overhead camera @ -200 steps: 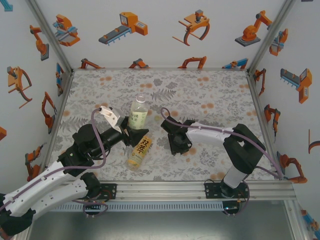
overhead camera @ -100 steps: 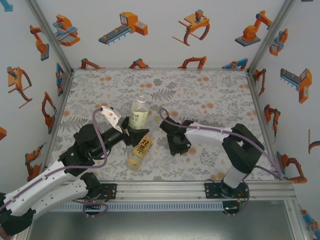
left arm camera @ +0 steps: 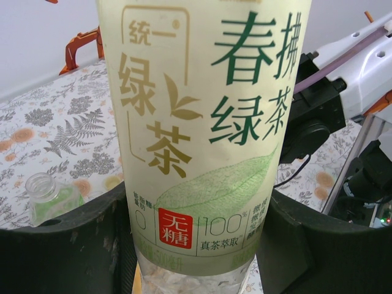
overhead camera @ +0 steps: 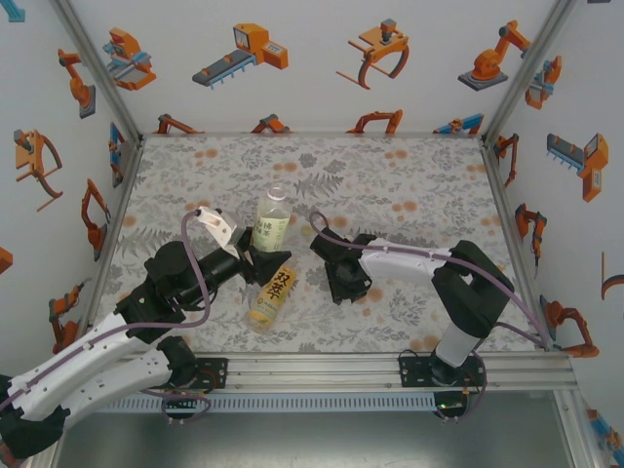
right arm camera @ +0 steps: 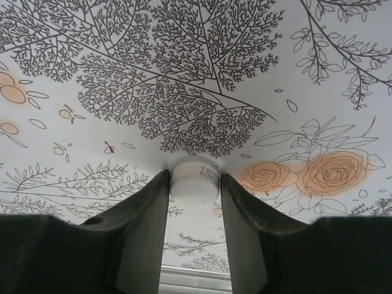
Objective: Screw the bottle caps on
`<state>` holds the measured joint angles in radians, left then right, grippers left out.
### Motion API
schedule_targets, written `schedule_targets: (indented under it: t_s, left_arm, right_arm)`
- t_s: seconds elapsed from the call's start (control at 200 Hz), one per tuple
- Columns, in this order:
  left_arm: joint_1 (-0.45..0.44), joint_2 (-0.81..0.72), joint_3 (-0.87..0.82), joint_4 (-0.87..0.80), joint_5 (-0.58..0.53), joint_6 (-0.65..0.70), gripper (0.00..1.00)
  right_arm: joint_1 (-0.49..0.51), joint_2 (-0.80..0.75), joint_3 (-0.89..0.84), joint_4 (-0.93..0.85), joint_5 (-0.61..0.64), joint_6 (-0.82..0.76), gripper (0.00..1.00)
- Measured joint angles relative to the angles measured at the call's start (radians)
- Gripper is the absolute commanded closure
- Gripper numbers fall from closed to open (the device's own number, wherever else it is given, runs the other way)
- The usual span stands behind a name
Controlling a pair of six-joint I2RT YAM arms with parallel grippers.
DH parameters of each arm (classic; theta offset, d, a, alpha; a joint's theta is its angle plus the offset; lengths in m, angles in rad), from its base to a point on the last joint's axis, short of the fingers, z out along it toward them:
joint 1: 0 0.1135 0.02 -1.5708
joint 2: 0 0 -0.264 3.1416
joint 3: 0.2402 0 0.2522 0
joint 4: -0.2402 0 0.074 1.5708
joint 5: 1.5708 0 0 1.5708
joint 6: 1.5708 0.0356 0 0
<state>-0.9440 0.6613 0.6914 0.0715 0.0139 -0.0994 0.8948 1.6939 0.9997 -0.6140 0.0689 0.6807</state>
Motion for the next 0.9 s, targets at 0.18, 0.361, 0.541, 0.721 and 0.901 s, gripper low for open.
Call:
schedule_targets:
  t_s: [0.18, 0.361, 0.541, 0.721, 0.901]
  left_arm:
    - [0.000, 0.003, 0.000, 0.003, -0.004, 0.000, 1.00]
    - [0.000, 0.015, 0.000, 0.001, -0.003, 0.004, 1.00]
    - [0.000, 0.049, 0.021, -0.065, 0.039, 0.055, 1.00]
    - [0.000, 0.106, 0.122, -0.213, 0.117, 0.171, 1.00]
    - [0.000, 0.128, 0.188, -0.332, 0.166, 0.301, 1.00]
  right_arm:
    - [0.002, 0.003, 0.004, -0.003, 0.000, 0.000, 0.67]
    - [0.003, 0.002, 0.006, -0.007, 0.000, 0.001, 0.71]
    - [0.005, -0.045, 0.006, -0.010, -0.005, -0.001, 0.73]
    - [0.005, -0.186, 0.012, -0.010, -0.023, -0.052, 0.80]
    - [0.004, -0.363, 0.035, -0.010, -0.026, -0.159, 0.84]
